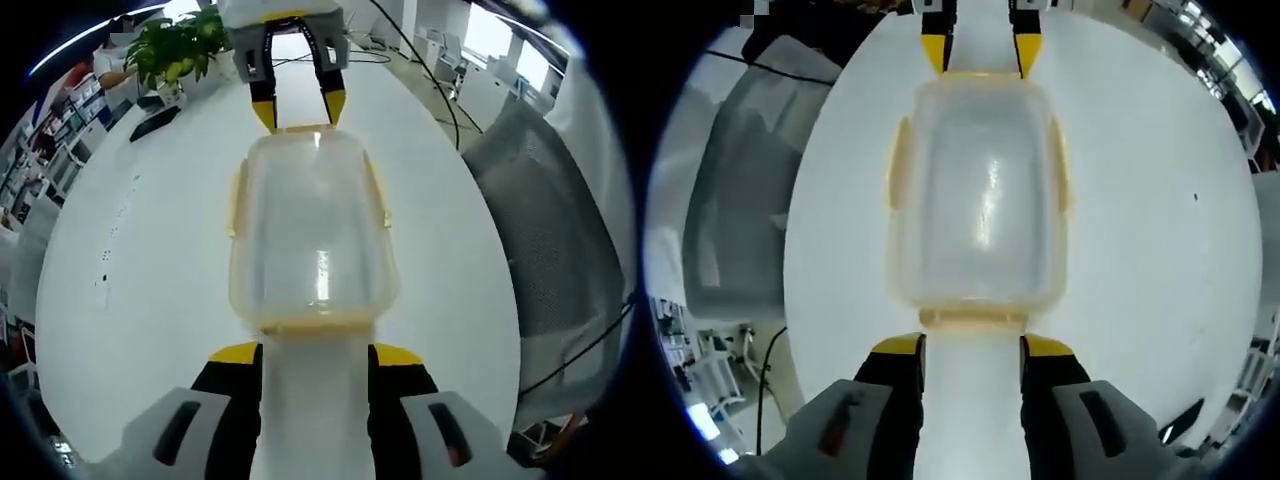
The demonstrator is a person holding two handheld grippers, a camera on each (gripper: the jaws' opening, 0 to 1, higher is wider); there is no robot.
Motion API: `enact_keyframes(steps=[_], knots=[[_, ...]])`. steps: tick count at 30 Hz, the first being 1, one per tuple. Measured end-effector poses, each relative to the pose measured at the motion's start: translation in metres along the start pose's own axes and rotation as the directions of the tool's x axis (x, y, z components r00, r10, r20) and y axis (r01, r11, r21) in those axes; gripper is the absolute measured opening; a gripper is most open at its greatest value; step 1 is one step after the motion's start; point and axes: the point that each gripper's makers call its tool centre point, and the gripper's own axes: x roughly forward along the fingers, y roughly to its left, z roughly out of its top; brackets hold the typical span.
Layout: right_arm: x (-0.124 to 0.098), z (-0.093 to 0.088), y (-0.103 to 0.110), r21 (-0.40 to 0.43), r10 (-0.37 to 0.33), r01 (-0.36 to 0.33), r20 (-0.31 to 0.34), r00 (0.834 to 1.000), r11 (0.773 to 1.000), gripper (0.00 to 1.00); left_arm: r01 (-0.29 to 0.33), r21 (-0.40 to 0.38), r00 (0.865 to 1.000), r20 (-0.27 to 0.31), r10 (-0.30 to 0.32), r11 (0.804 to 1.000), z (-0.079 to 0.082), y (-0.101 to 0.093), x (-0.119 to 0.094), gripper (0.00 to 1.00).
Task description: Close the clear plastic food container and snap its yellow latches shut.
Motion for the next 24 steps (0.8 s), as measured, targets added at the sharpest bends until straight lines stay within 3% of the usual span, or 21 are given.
enact_keyframes(steps=[4,7,12,15,19,24], knots=[[-0.005,-0.002,0.001,0.034,-0.015,0.015,0.018,1.0,0.999,0.34,-0.013,-0.035,1.0,0.012,0.013,0.999,0.0,0.002,-0.008,0.35],[-0.011,0.003,0.003,0.083,-0.032,0.026,0.067,0.997,0.996,0.34,-0.033,-0.08,0.999,0.034,0.035,0.996,0.004,0.005,-0.014,0.34],[-0.019,0.009,0.002,0.179,-0.081,0.056,0.136,0.987,0.982,0.31,-0.089,-0.187,0.993,0.062,0.102,0.978,0.01,0.01,-0.022,0.32],[-0.024,0.013,0.001,0.228,-0.113,0.072,0.173,0.978,0.971,0.29,-0.114,-0.224,0.991,0.05,0.128,0.968,0.01,0.008,-0.023,0.32],[-0.027,0.019,-0.002,0.314,-0.162,0.082,0.236,0.958,0.946,0.29,-0.15,-0.323,0.984,0.048,0.174,0.934,0.012,0.009,-0.023,0.32],[-0.03,0.025,-0.005,0.444,-0.236,0.084,0.3,0.924,0.892,0.28,-0.191,-0.411,0.973,0.042,0.228,0.892,0.015,0.009,-0.026,0.3]])
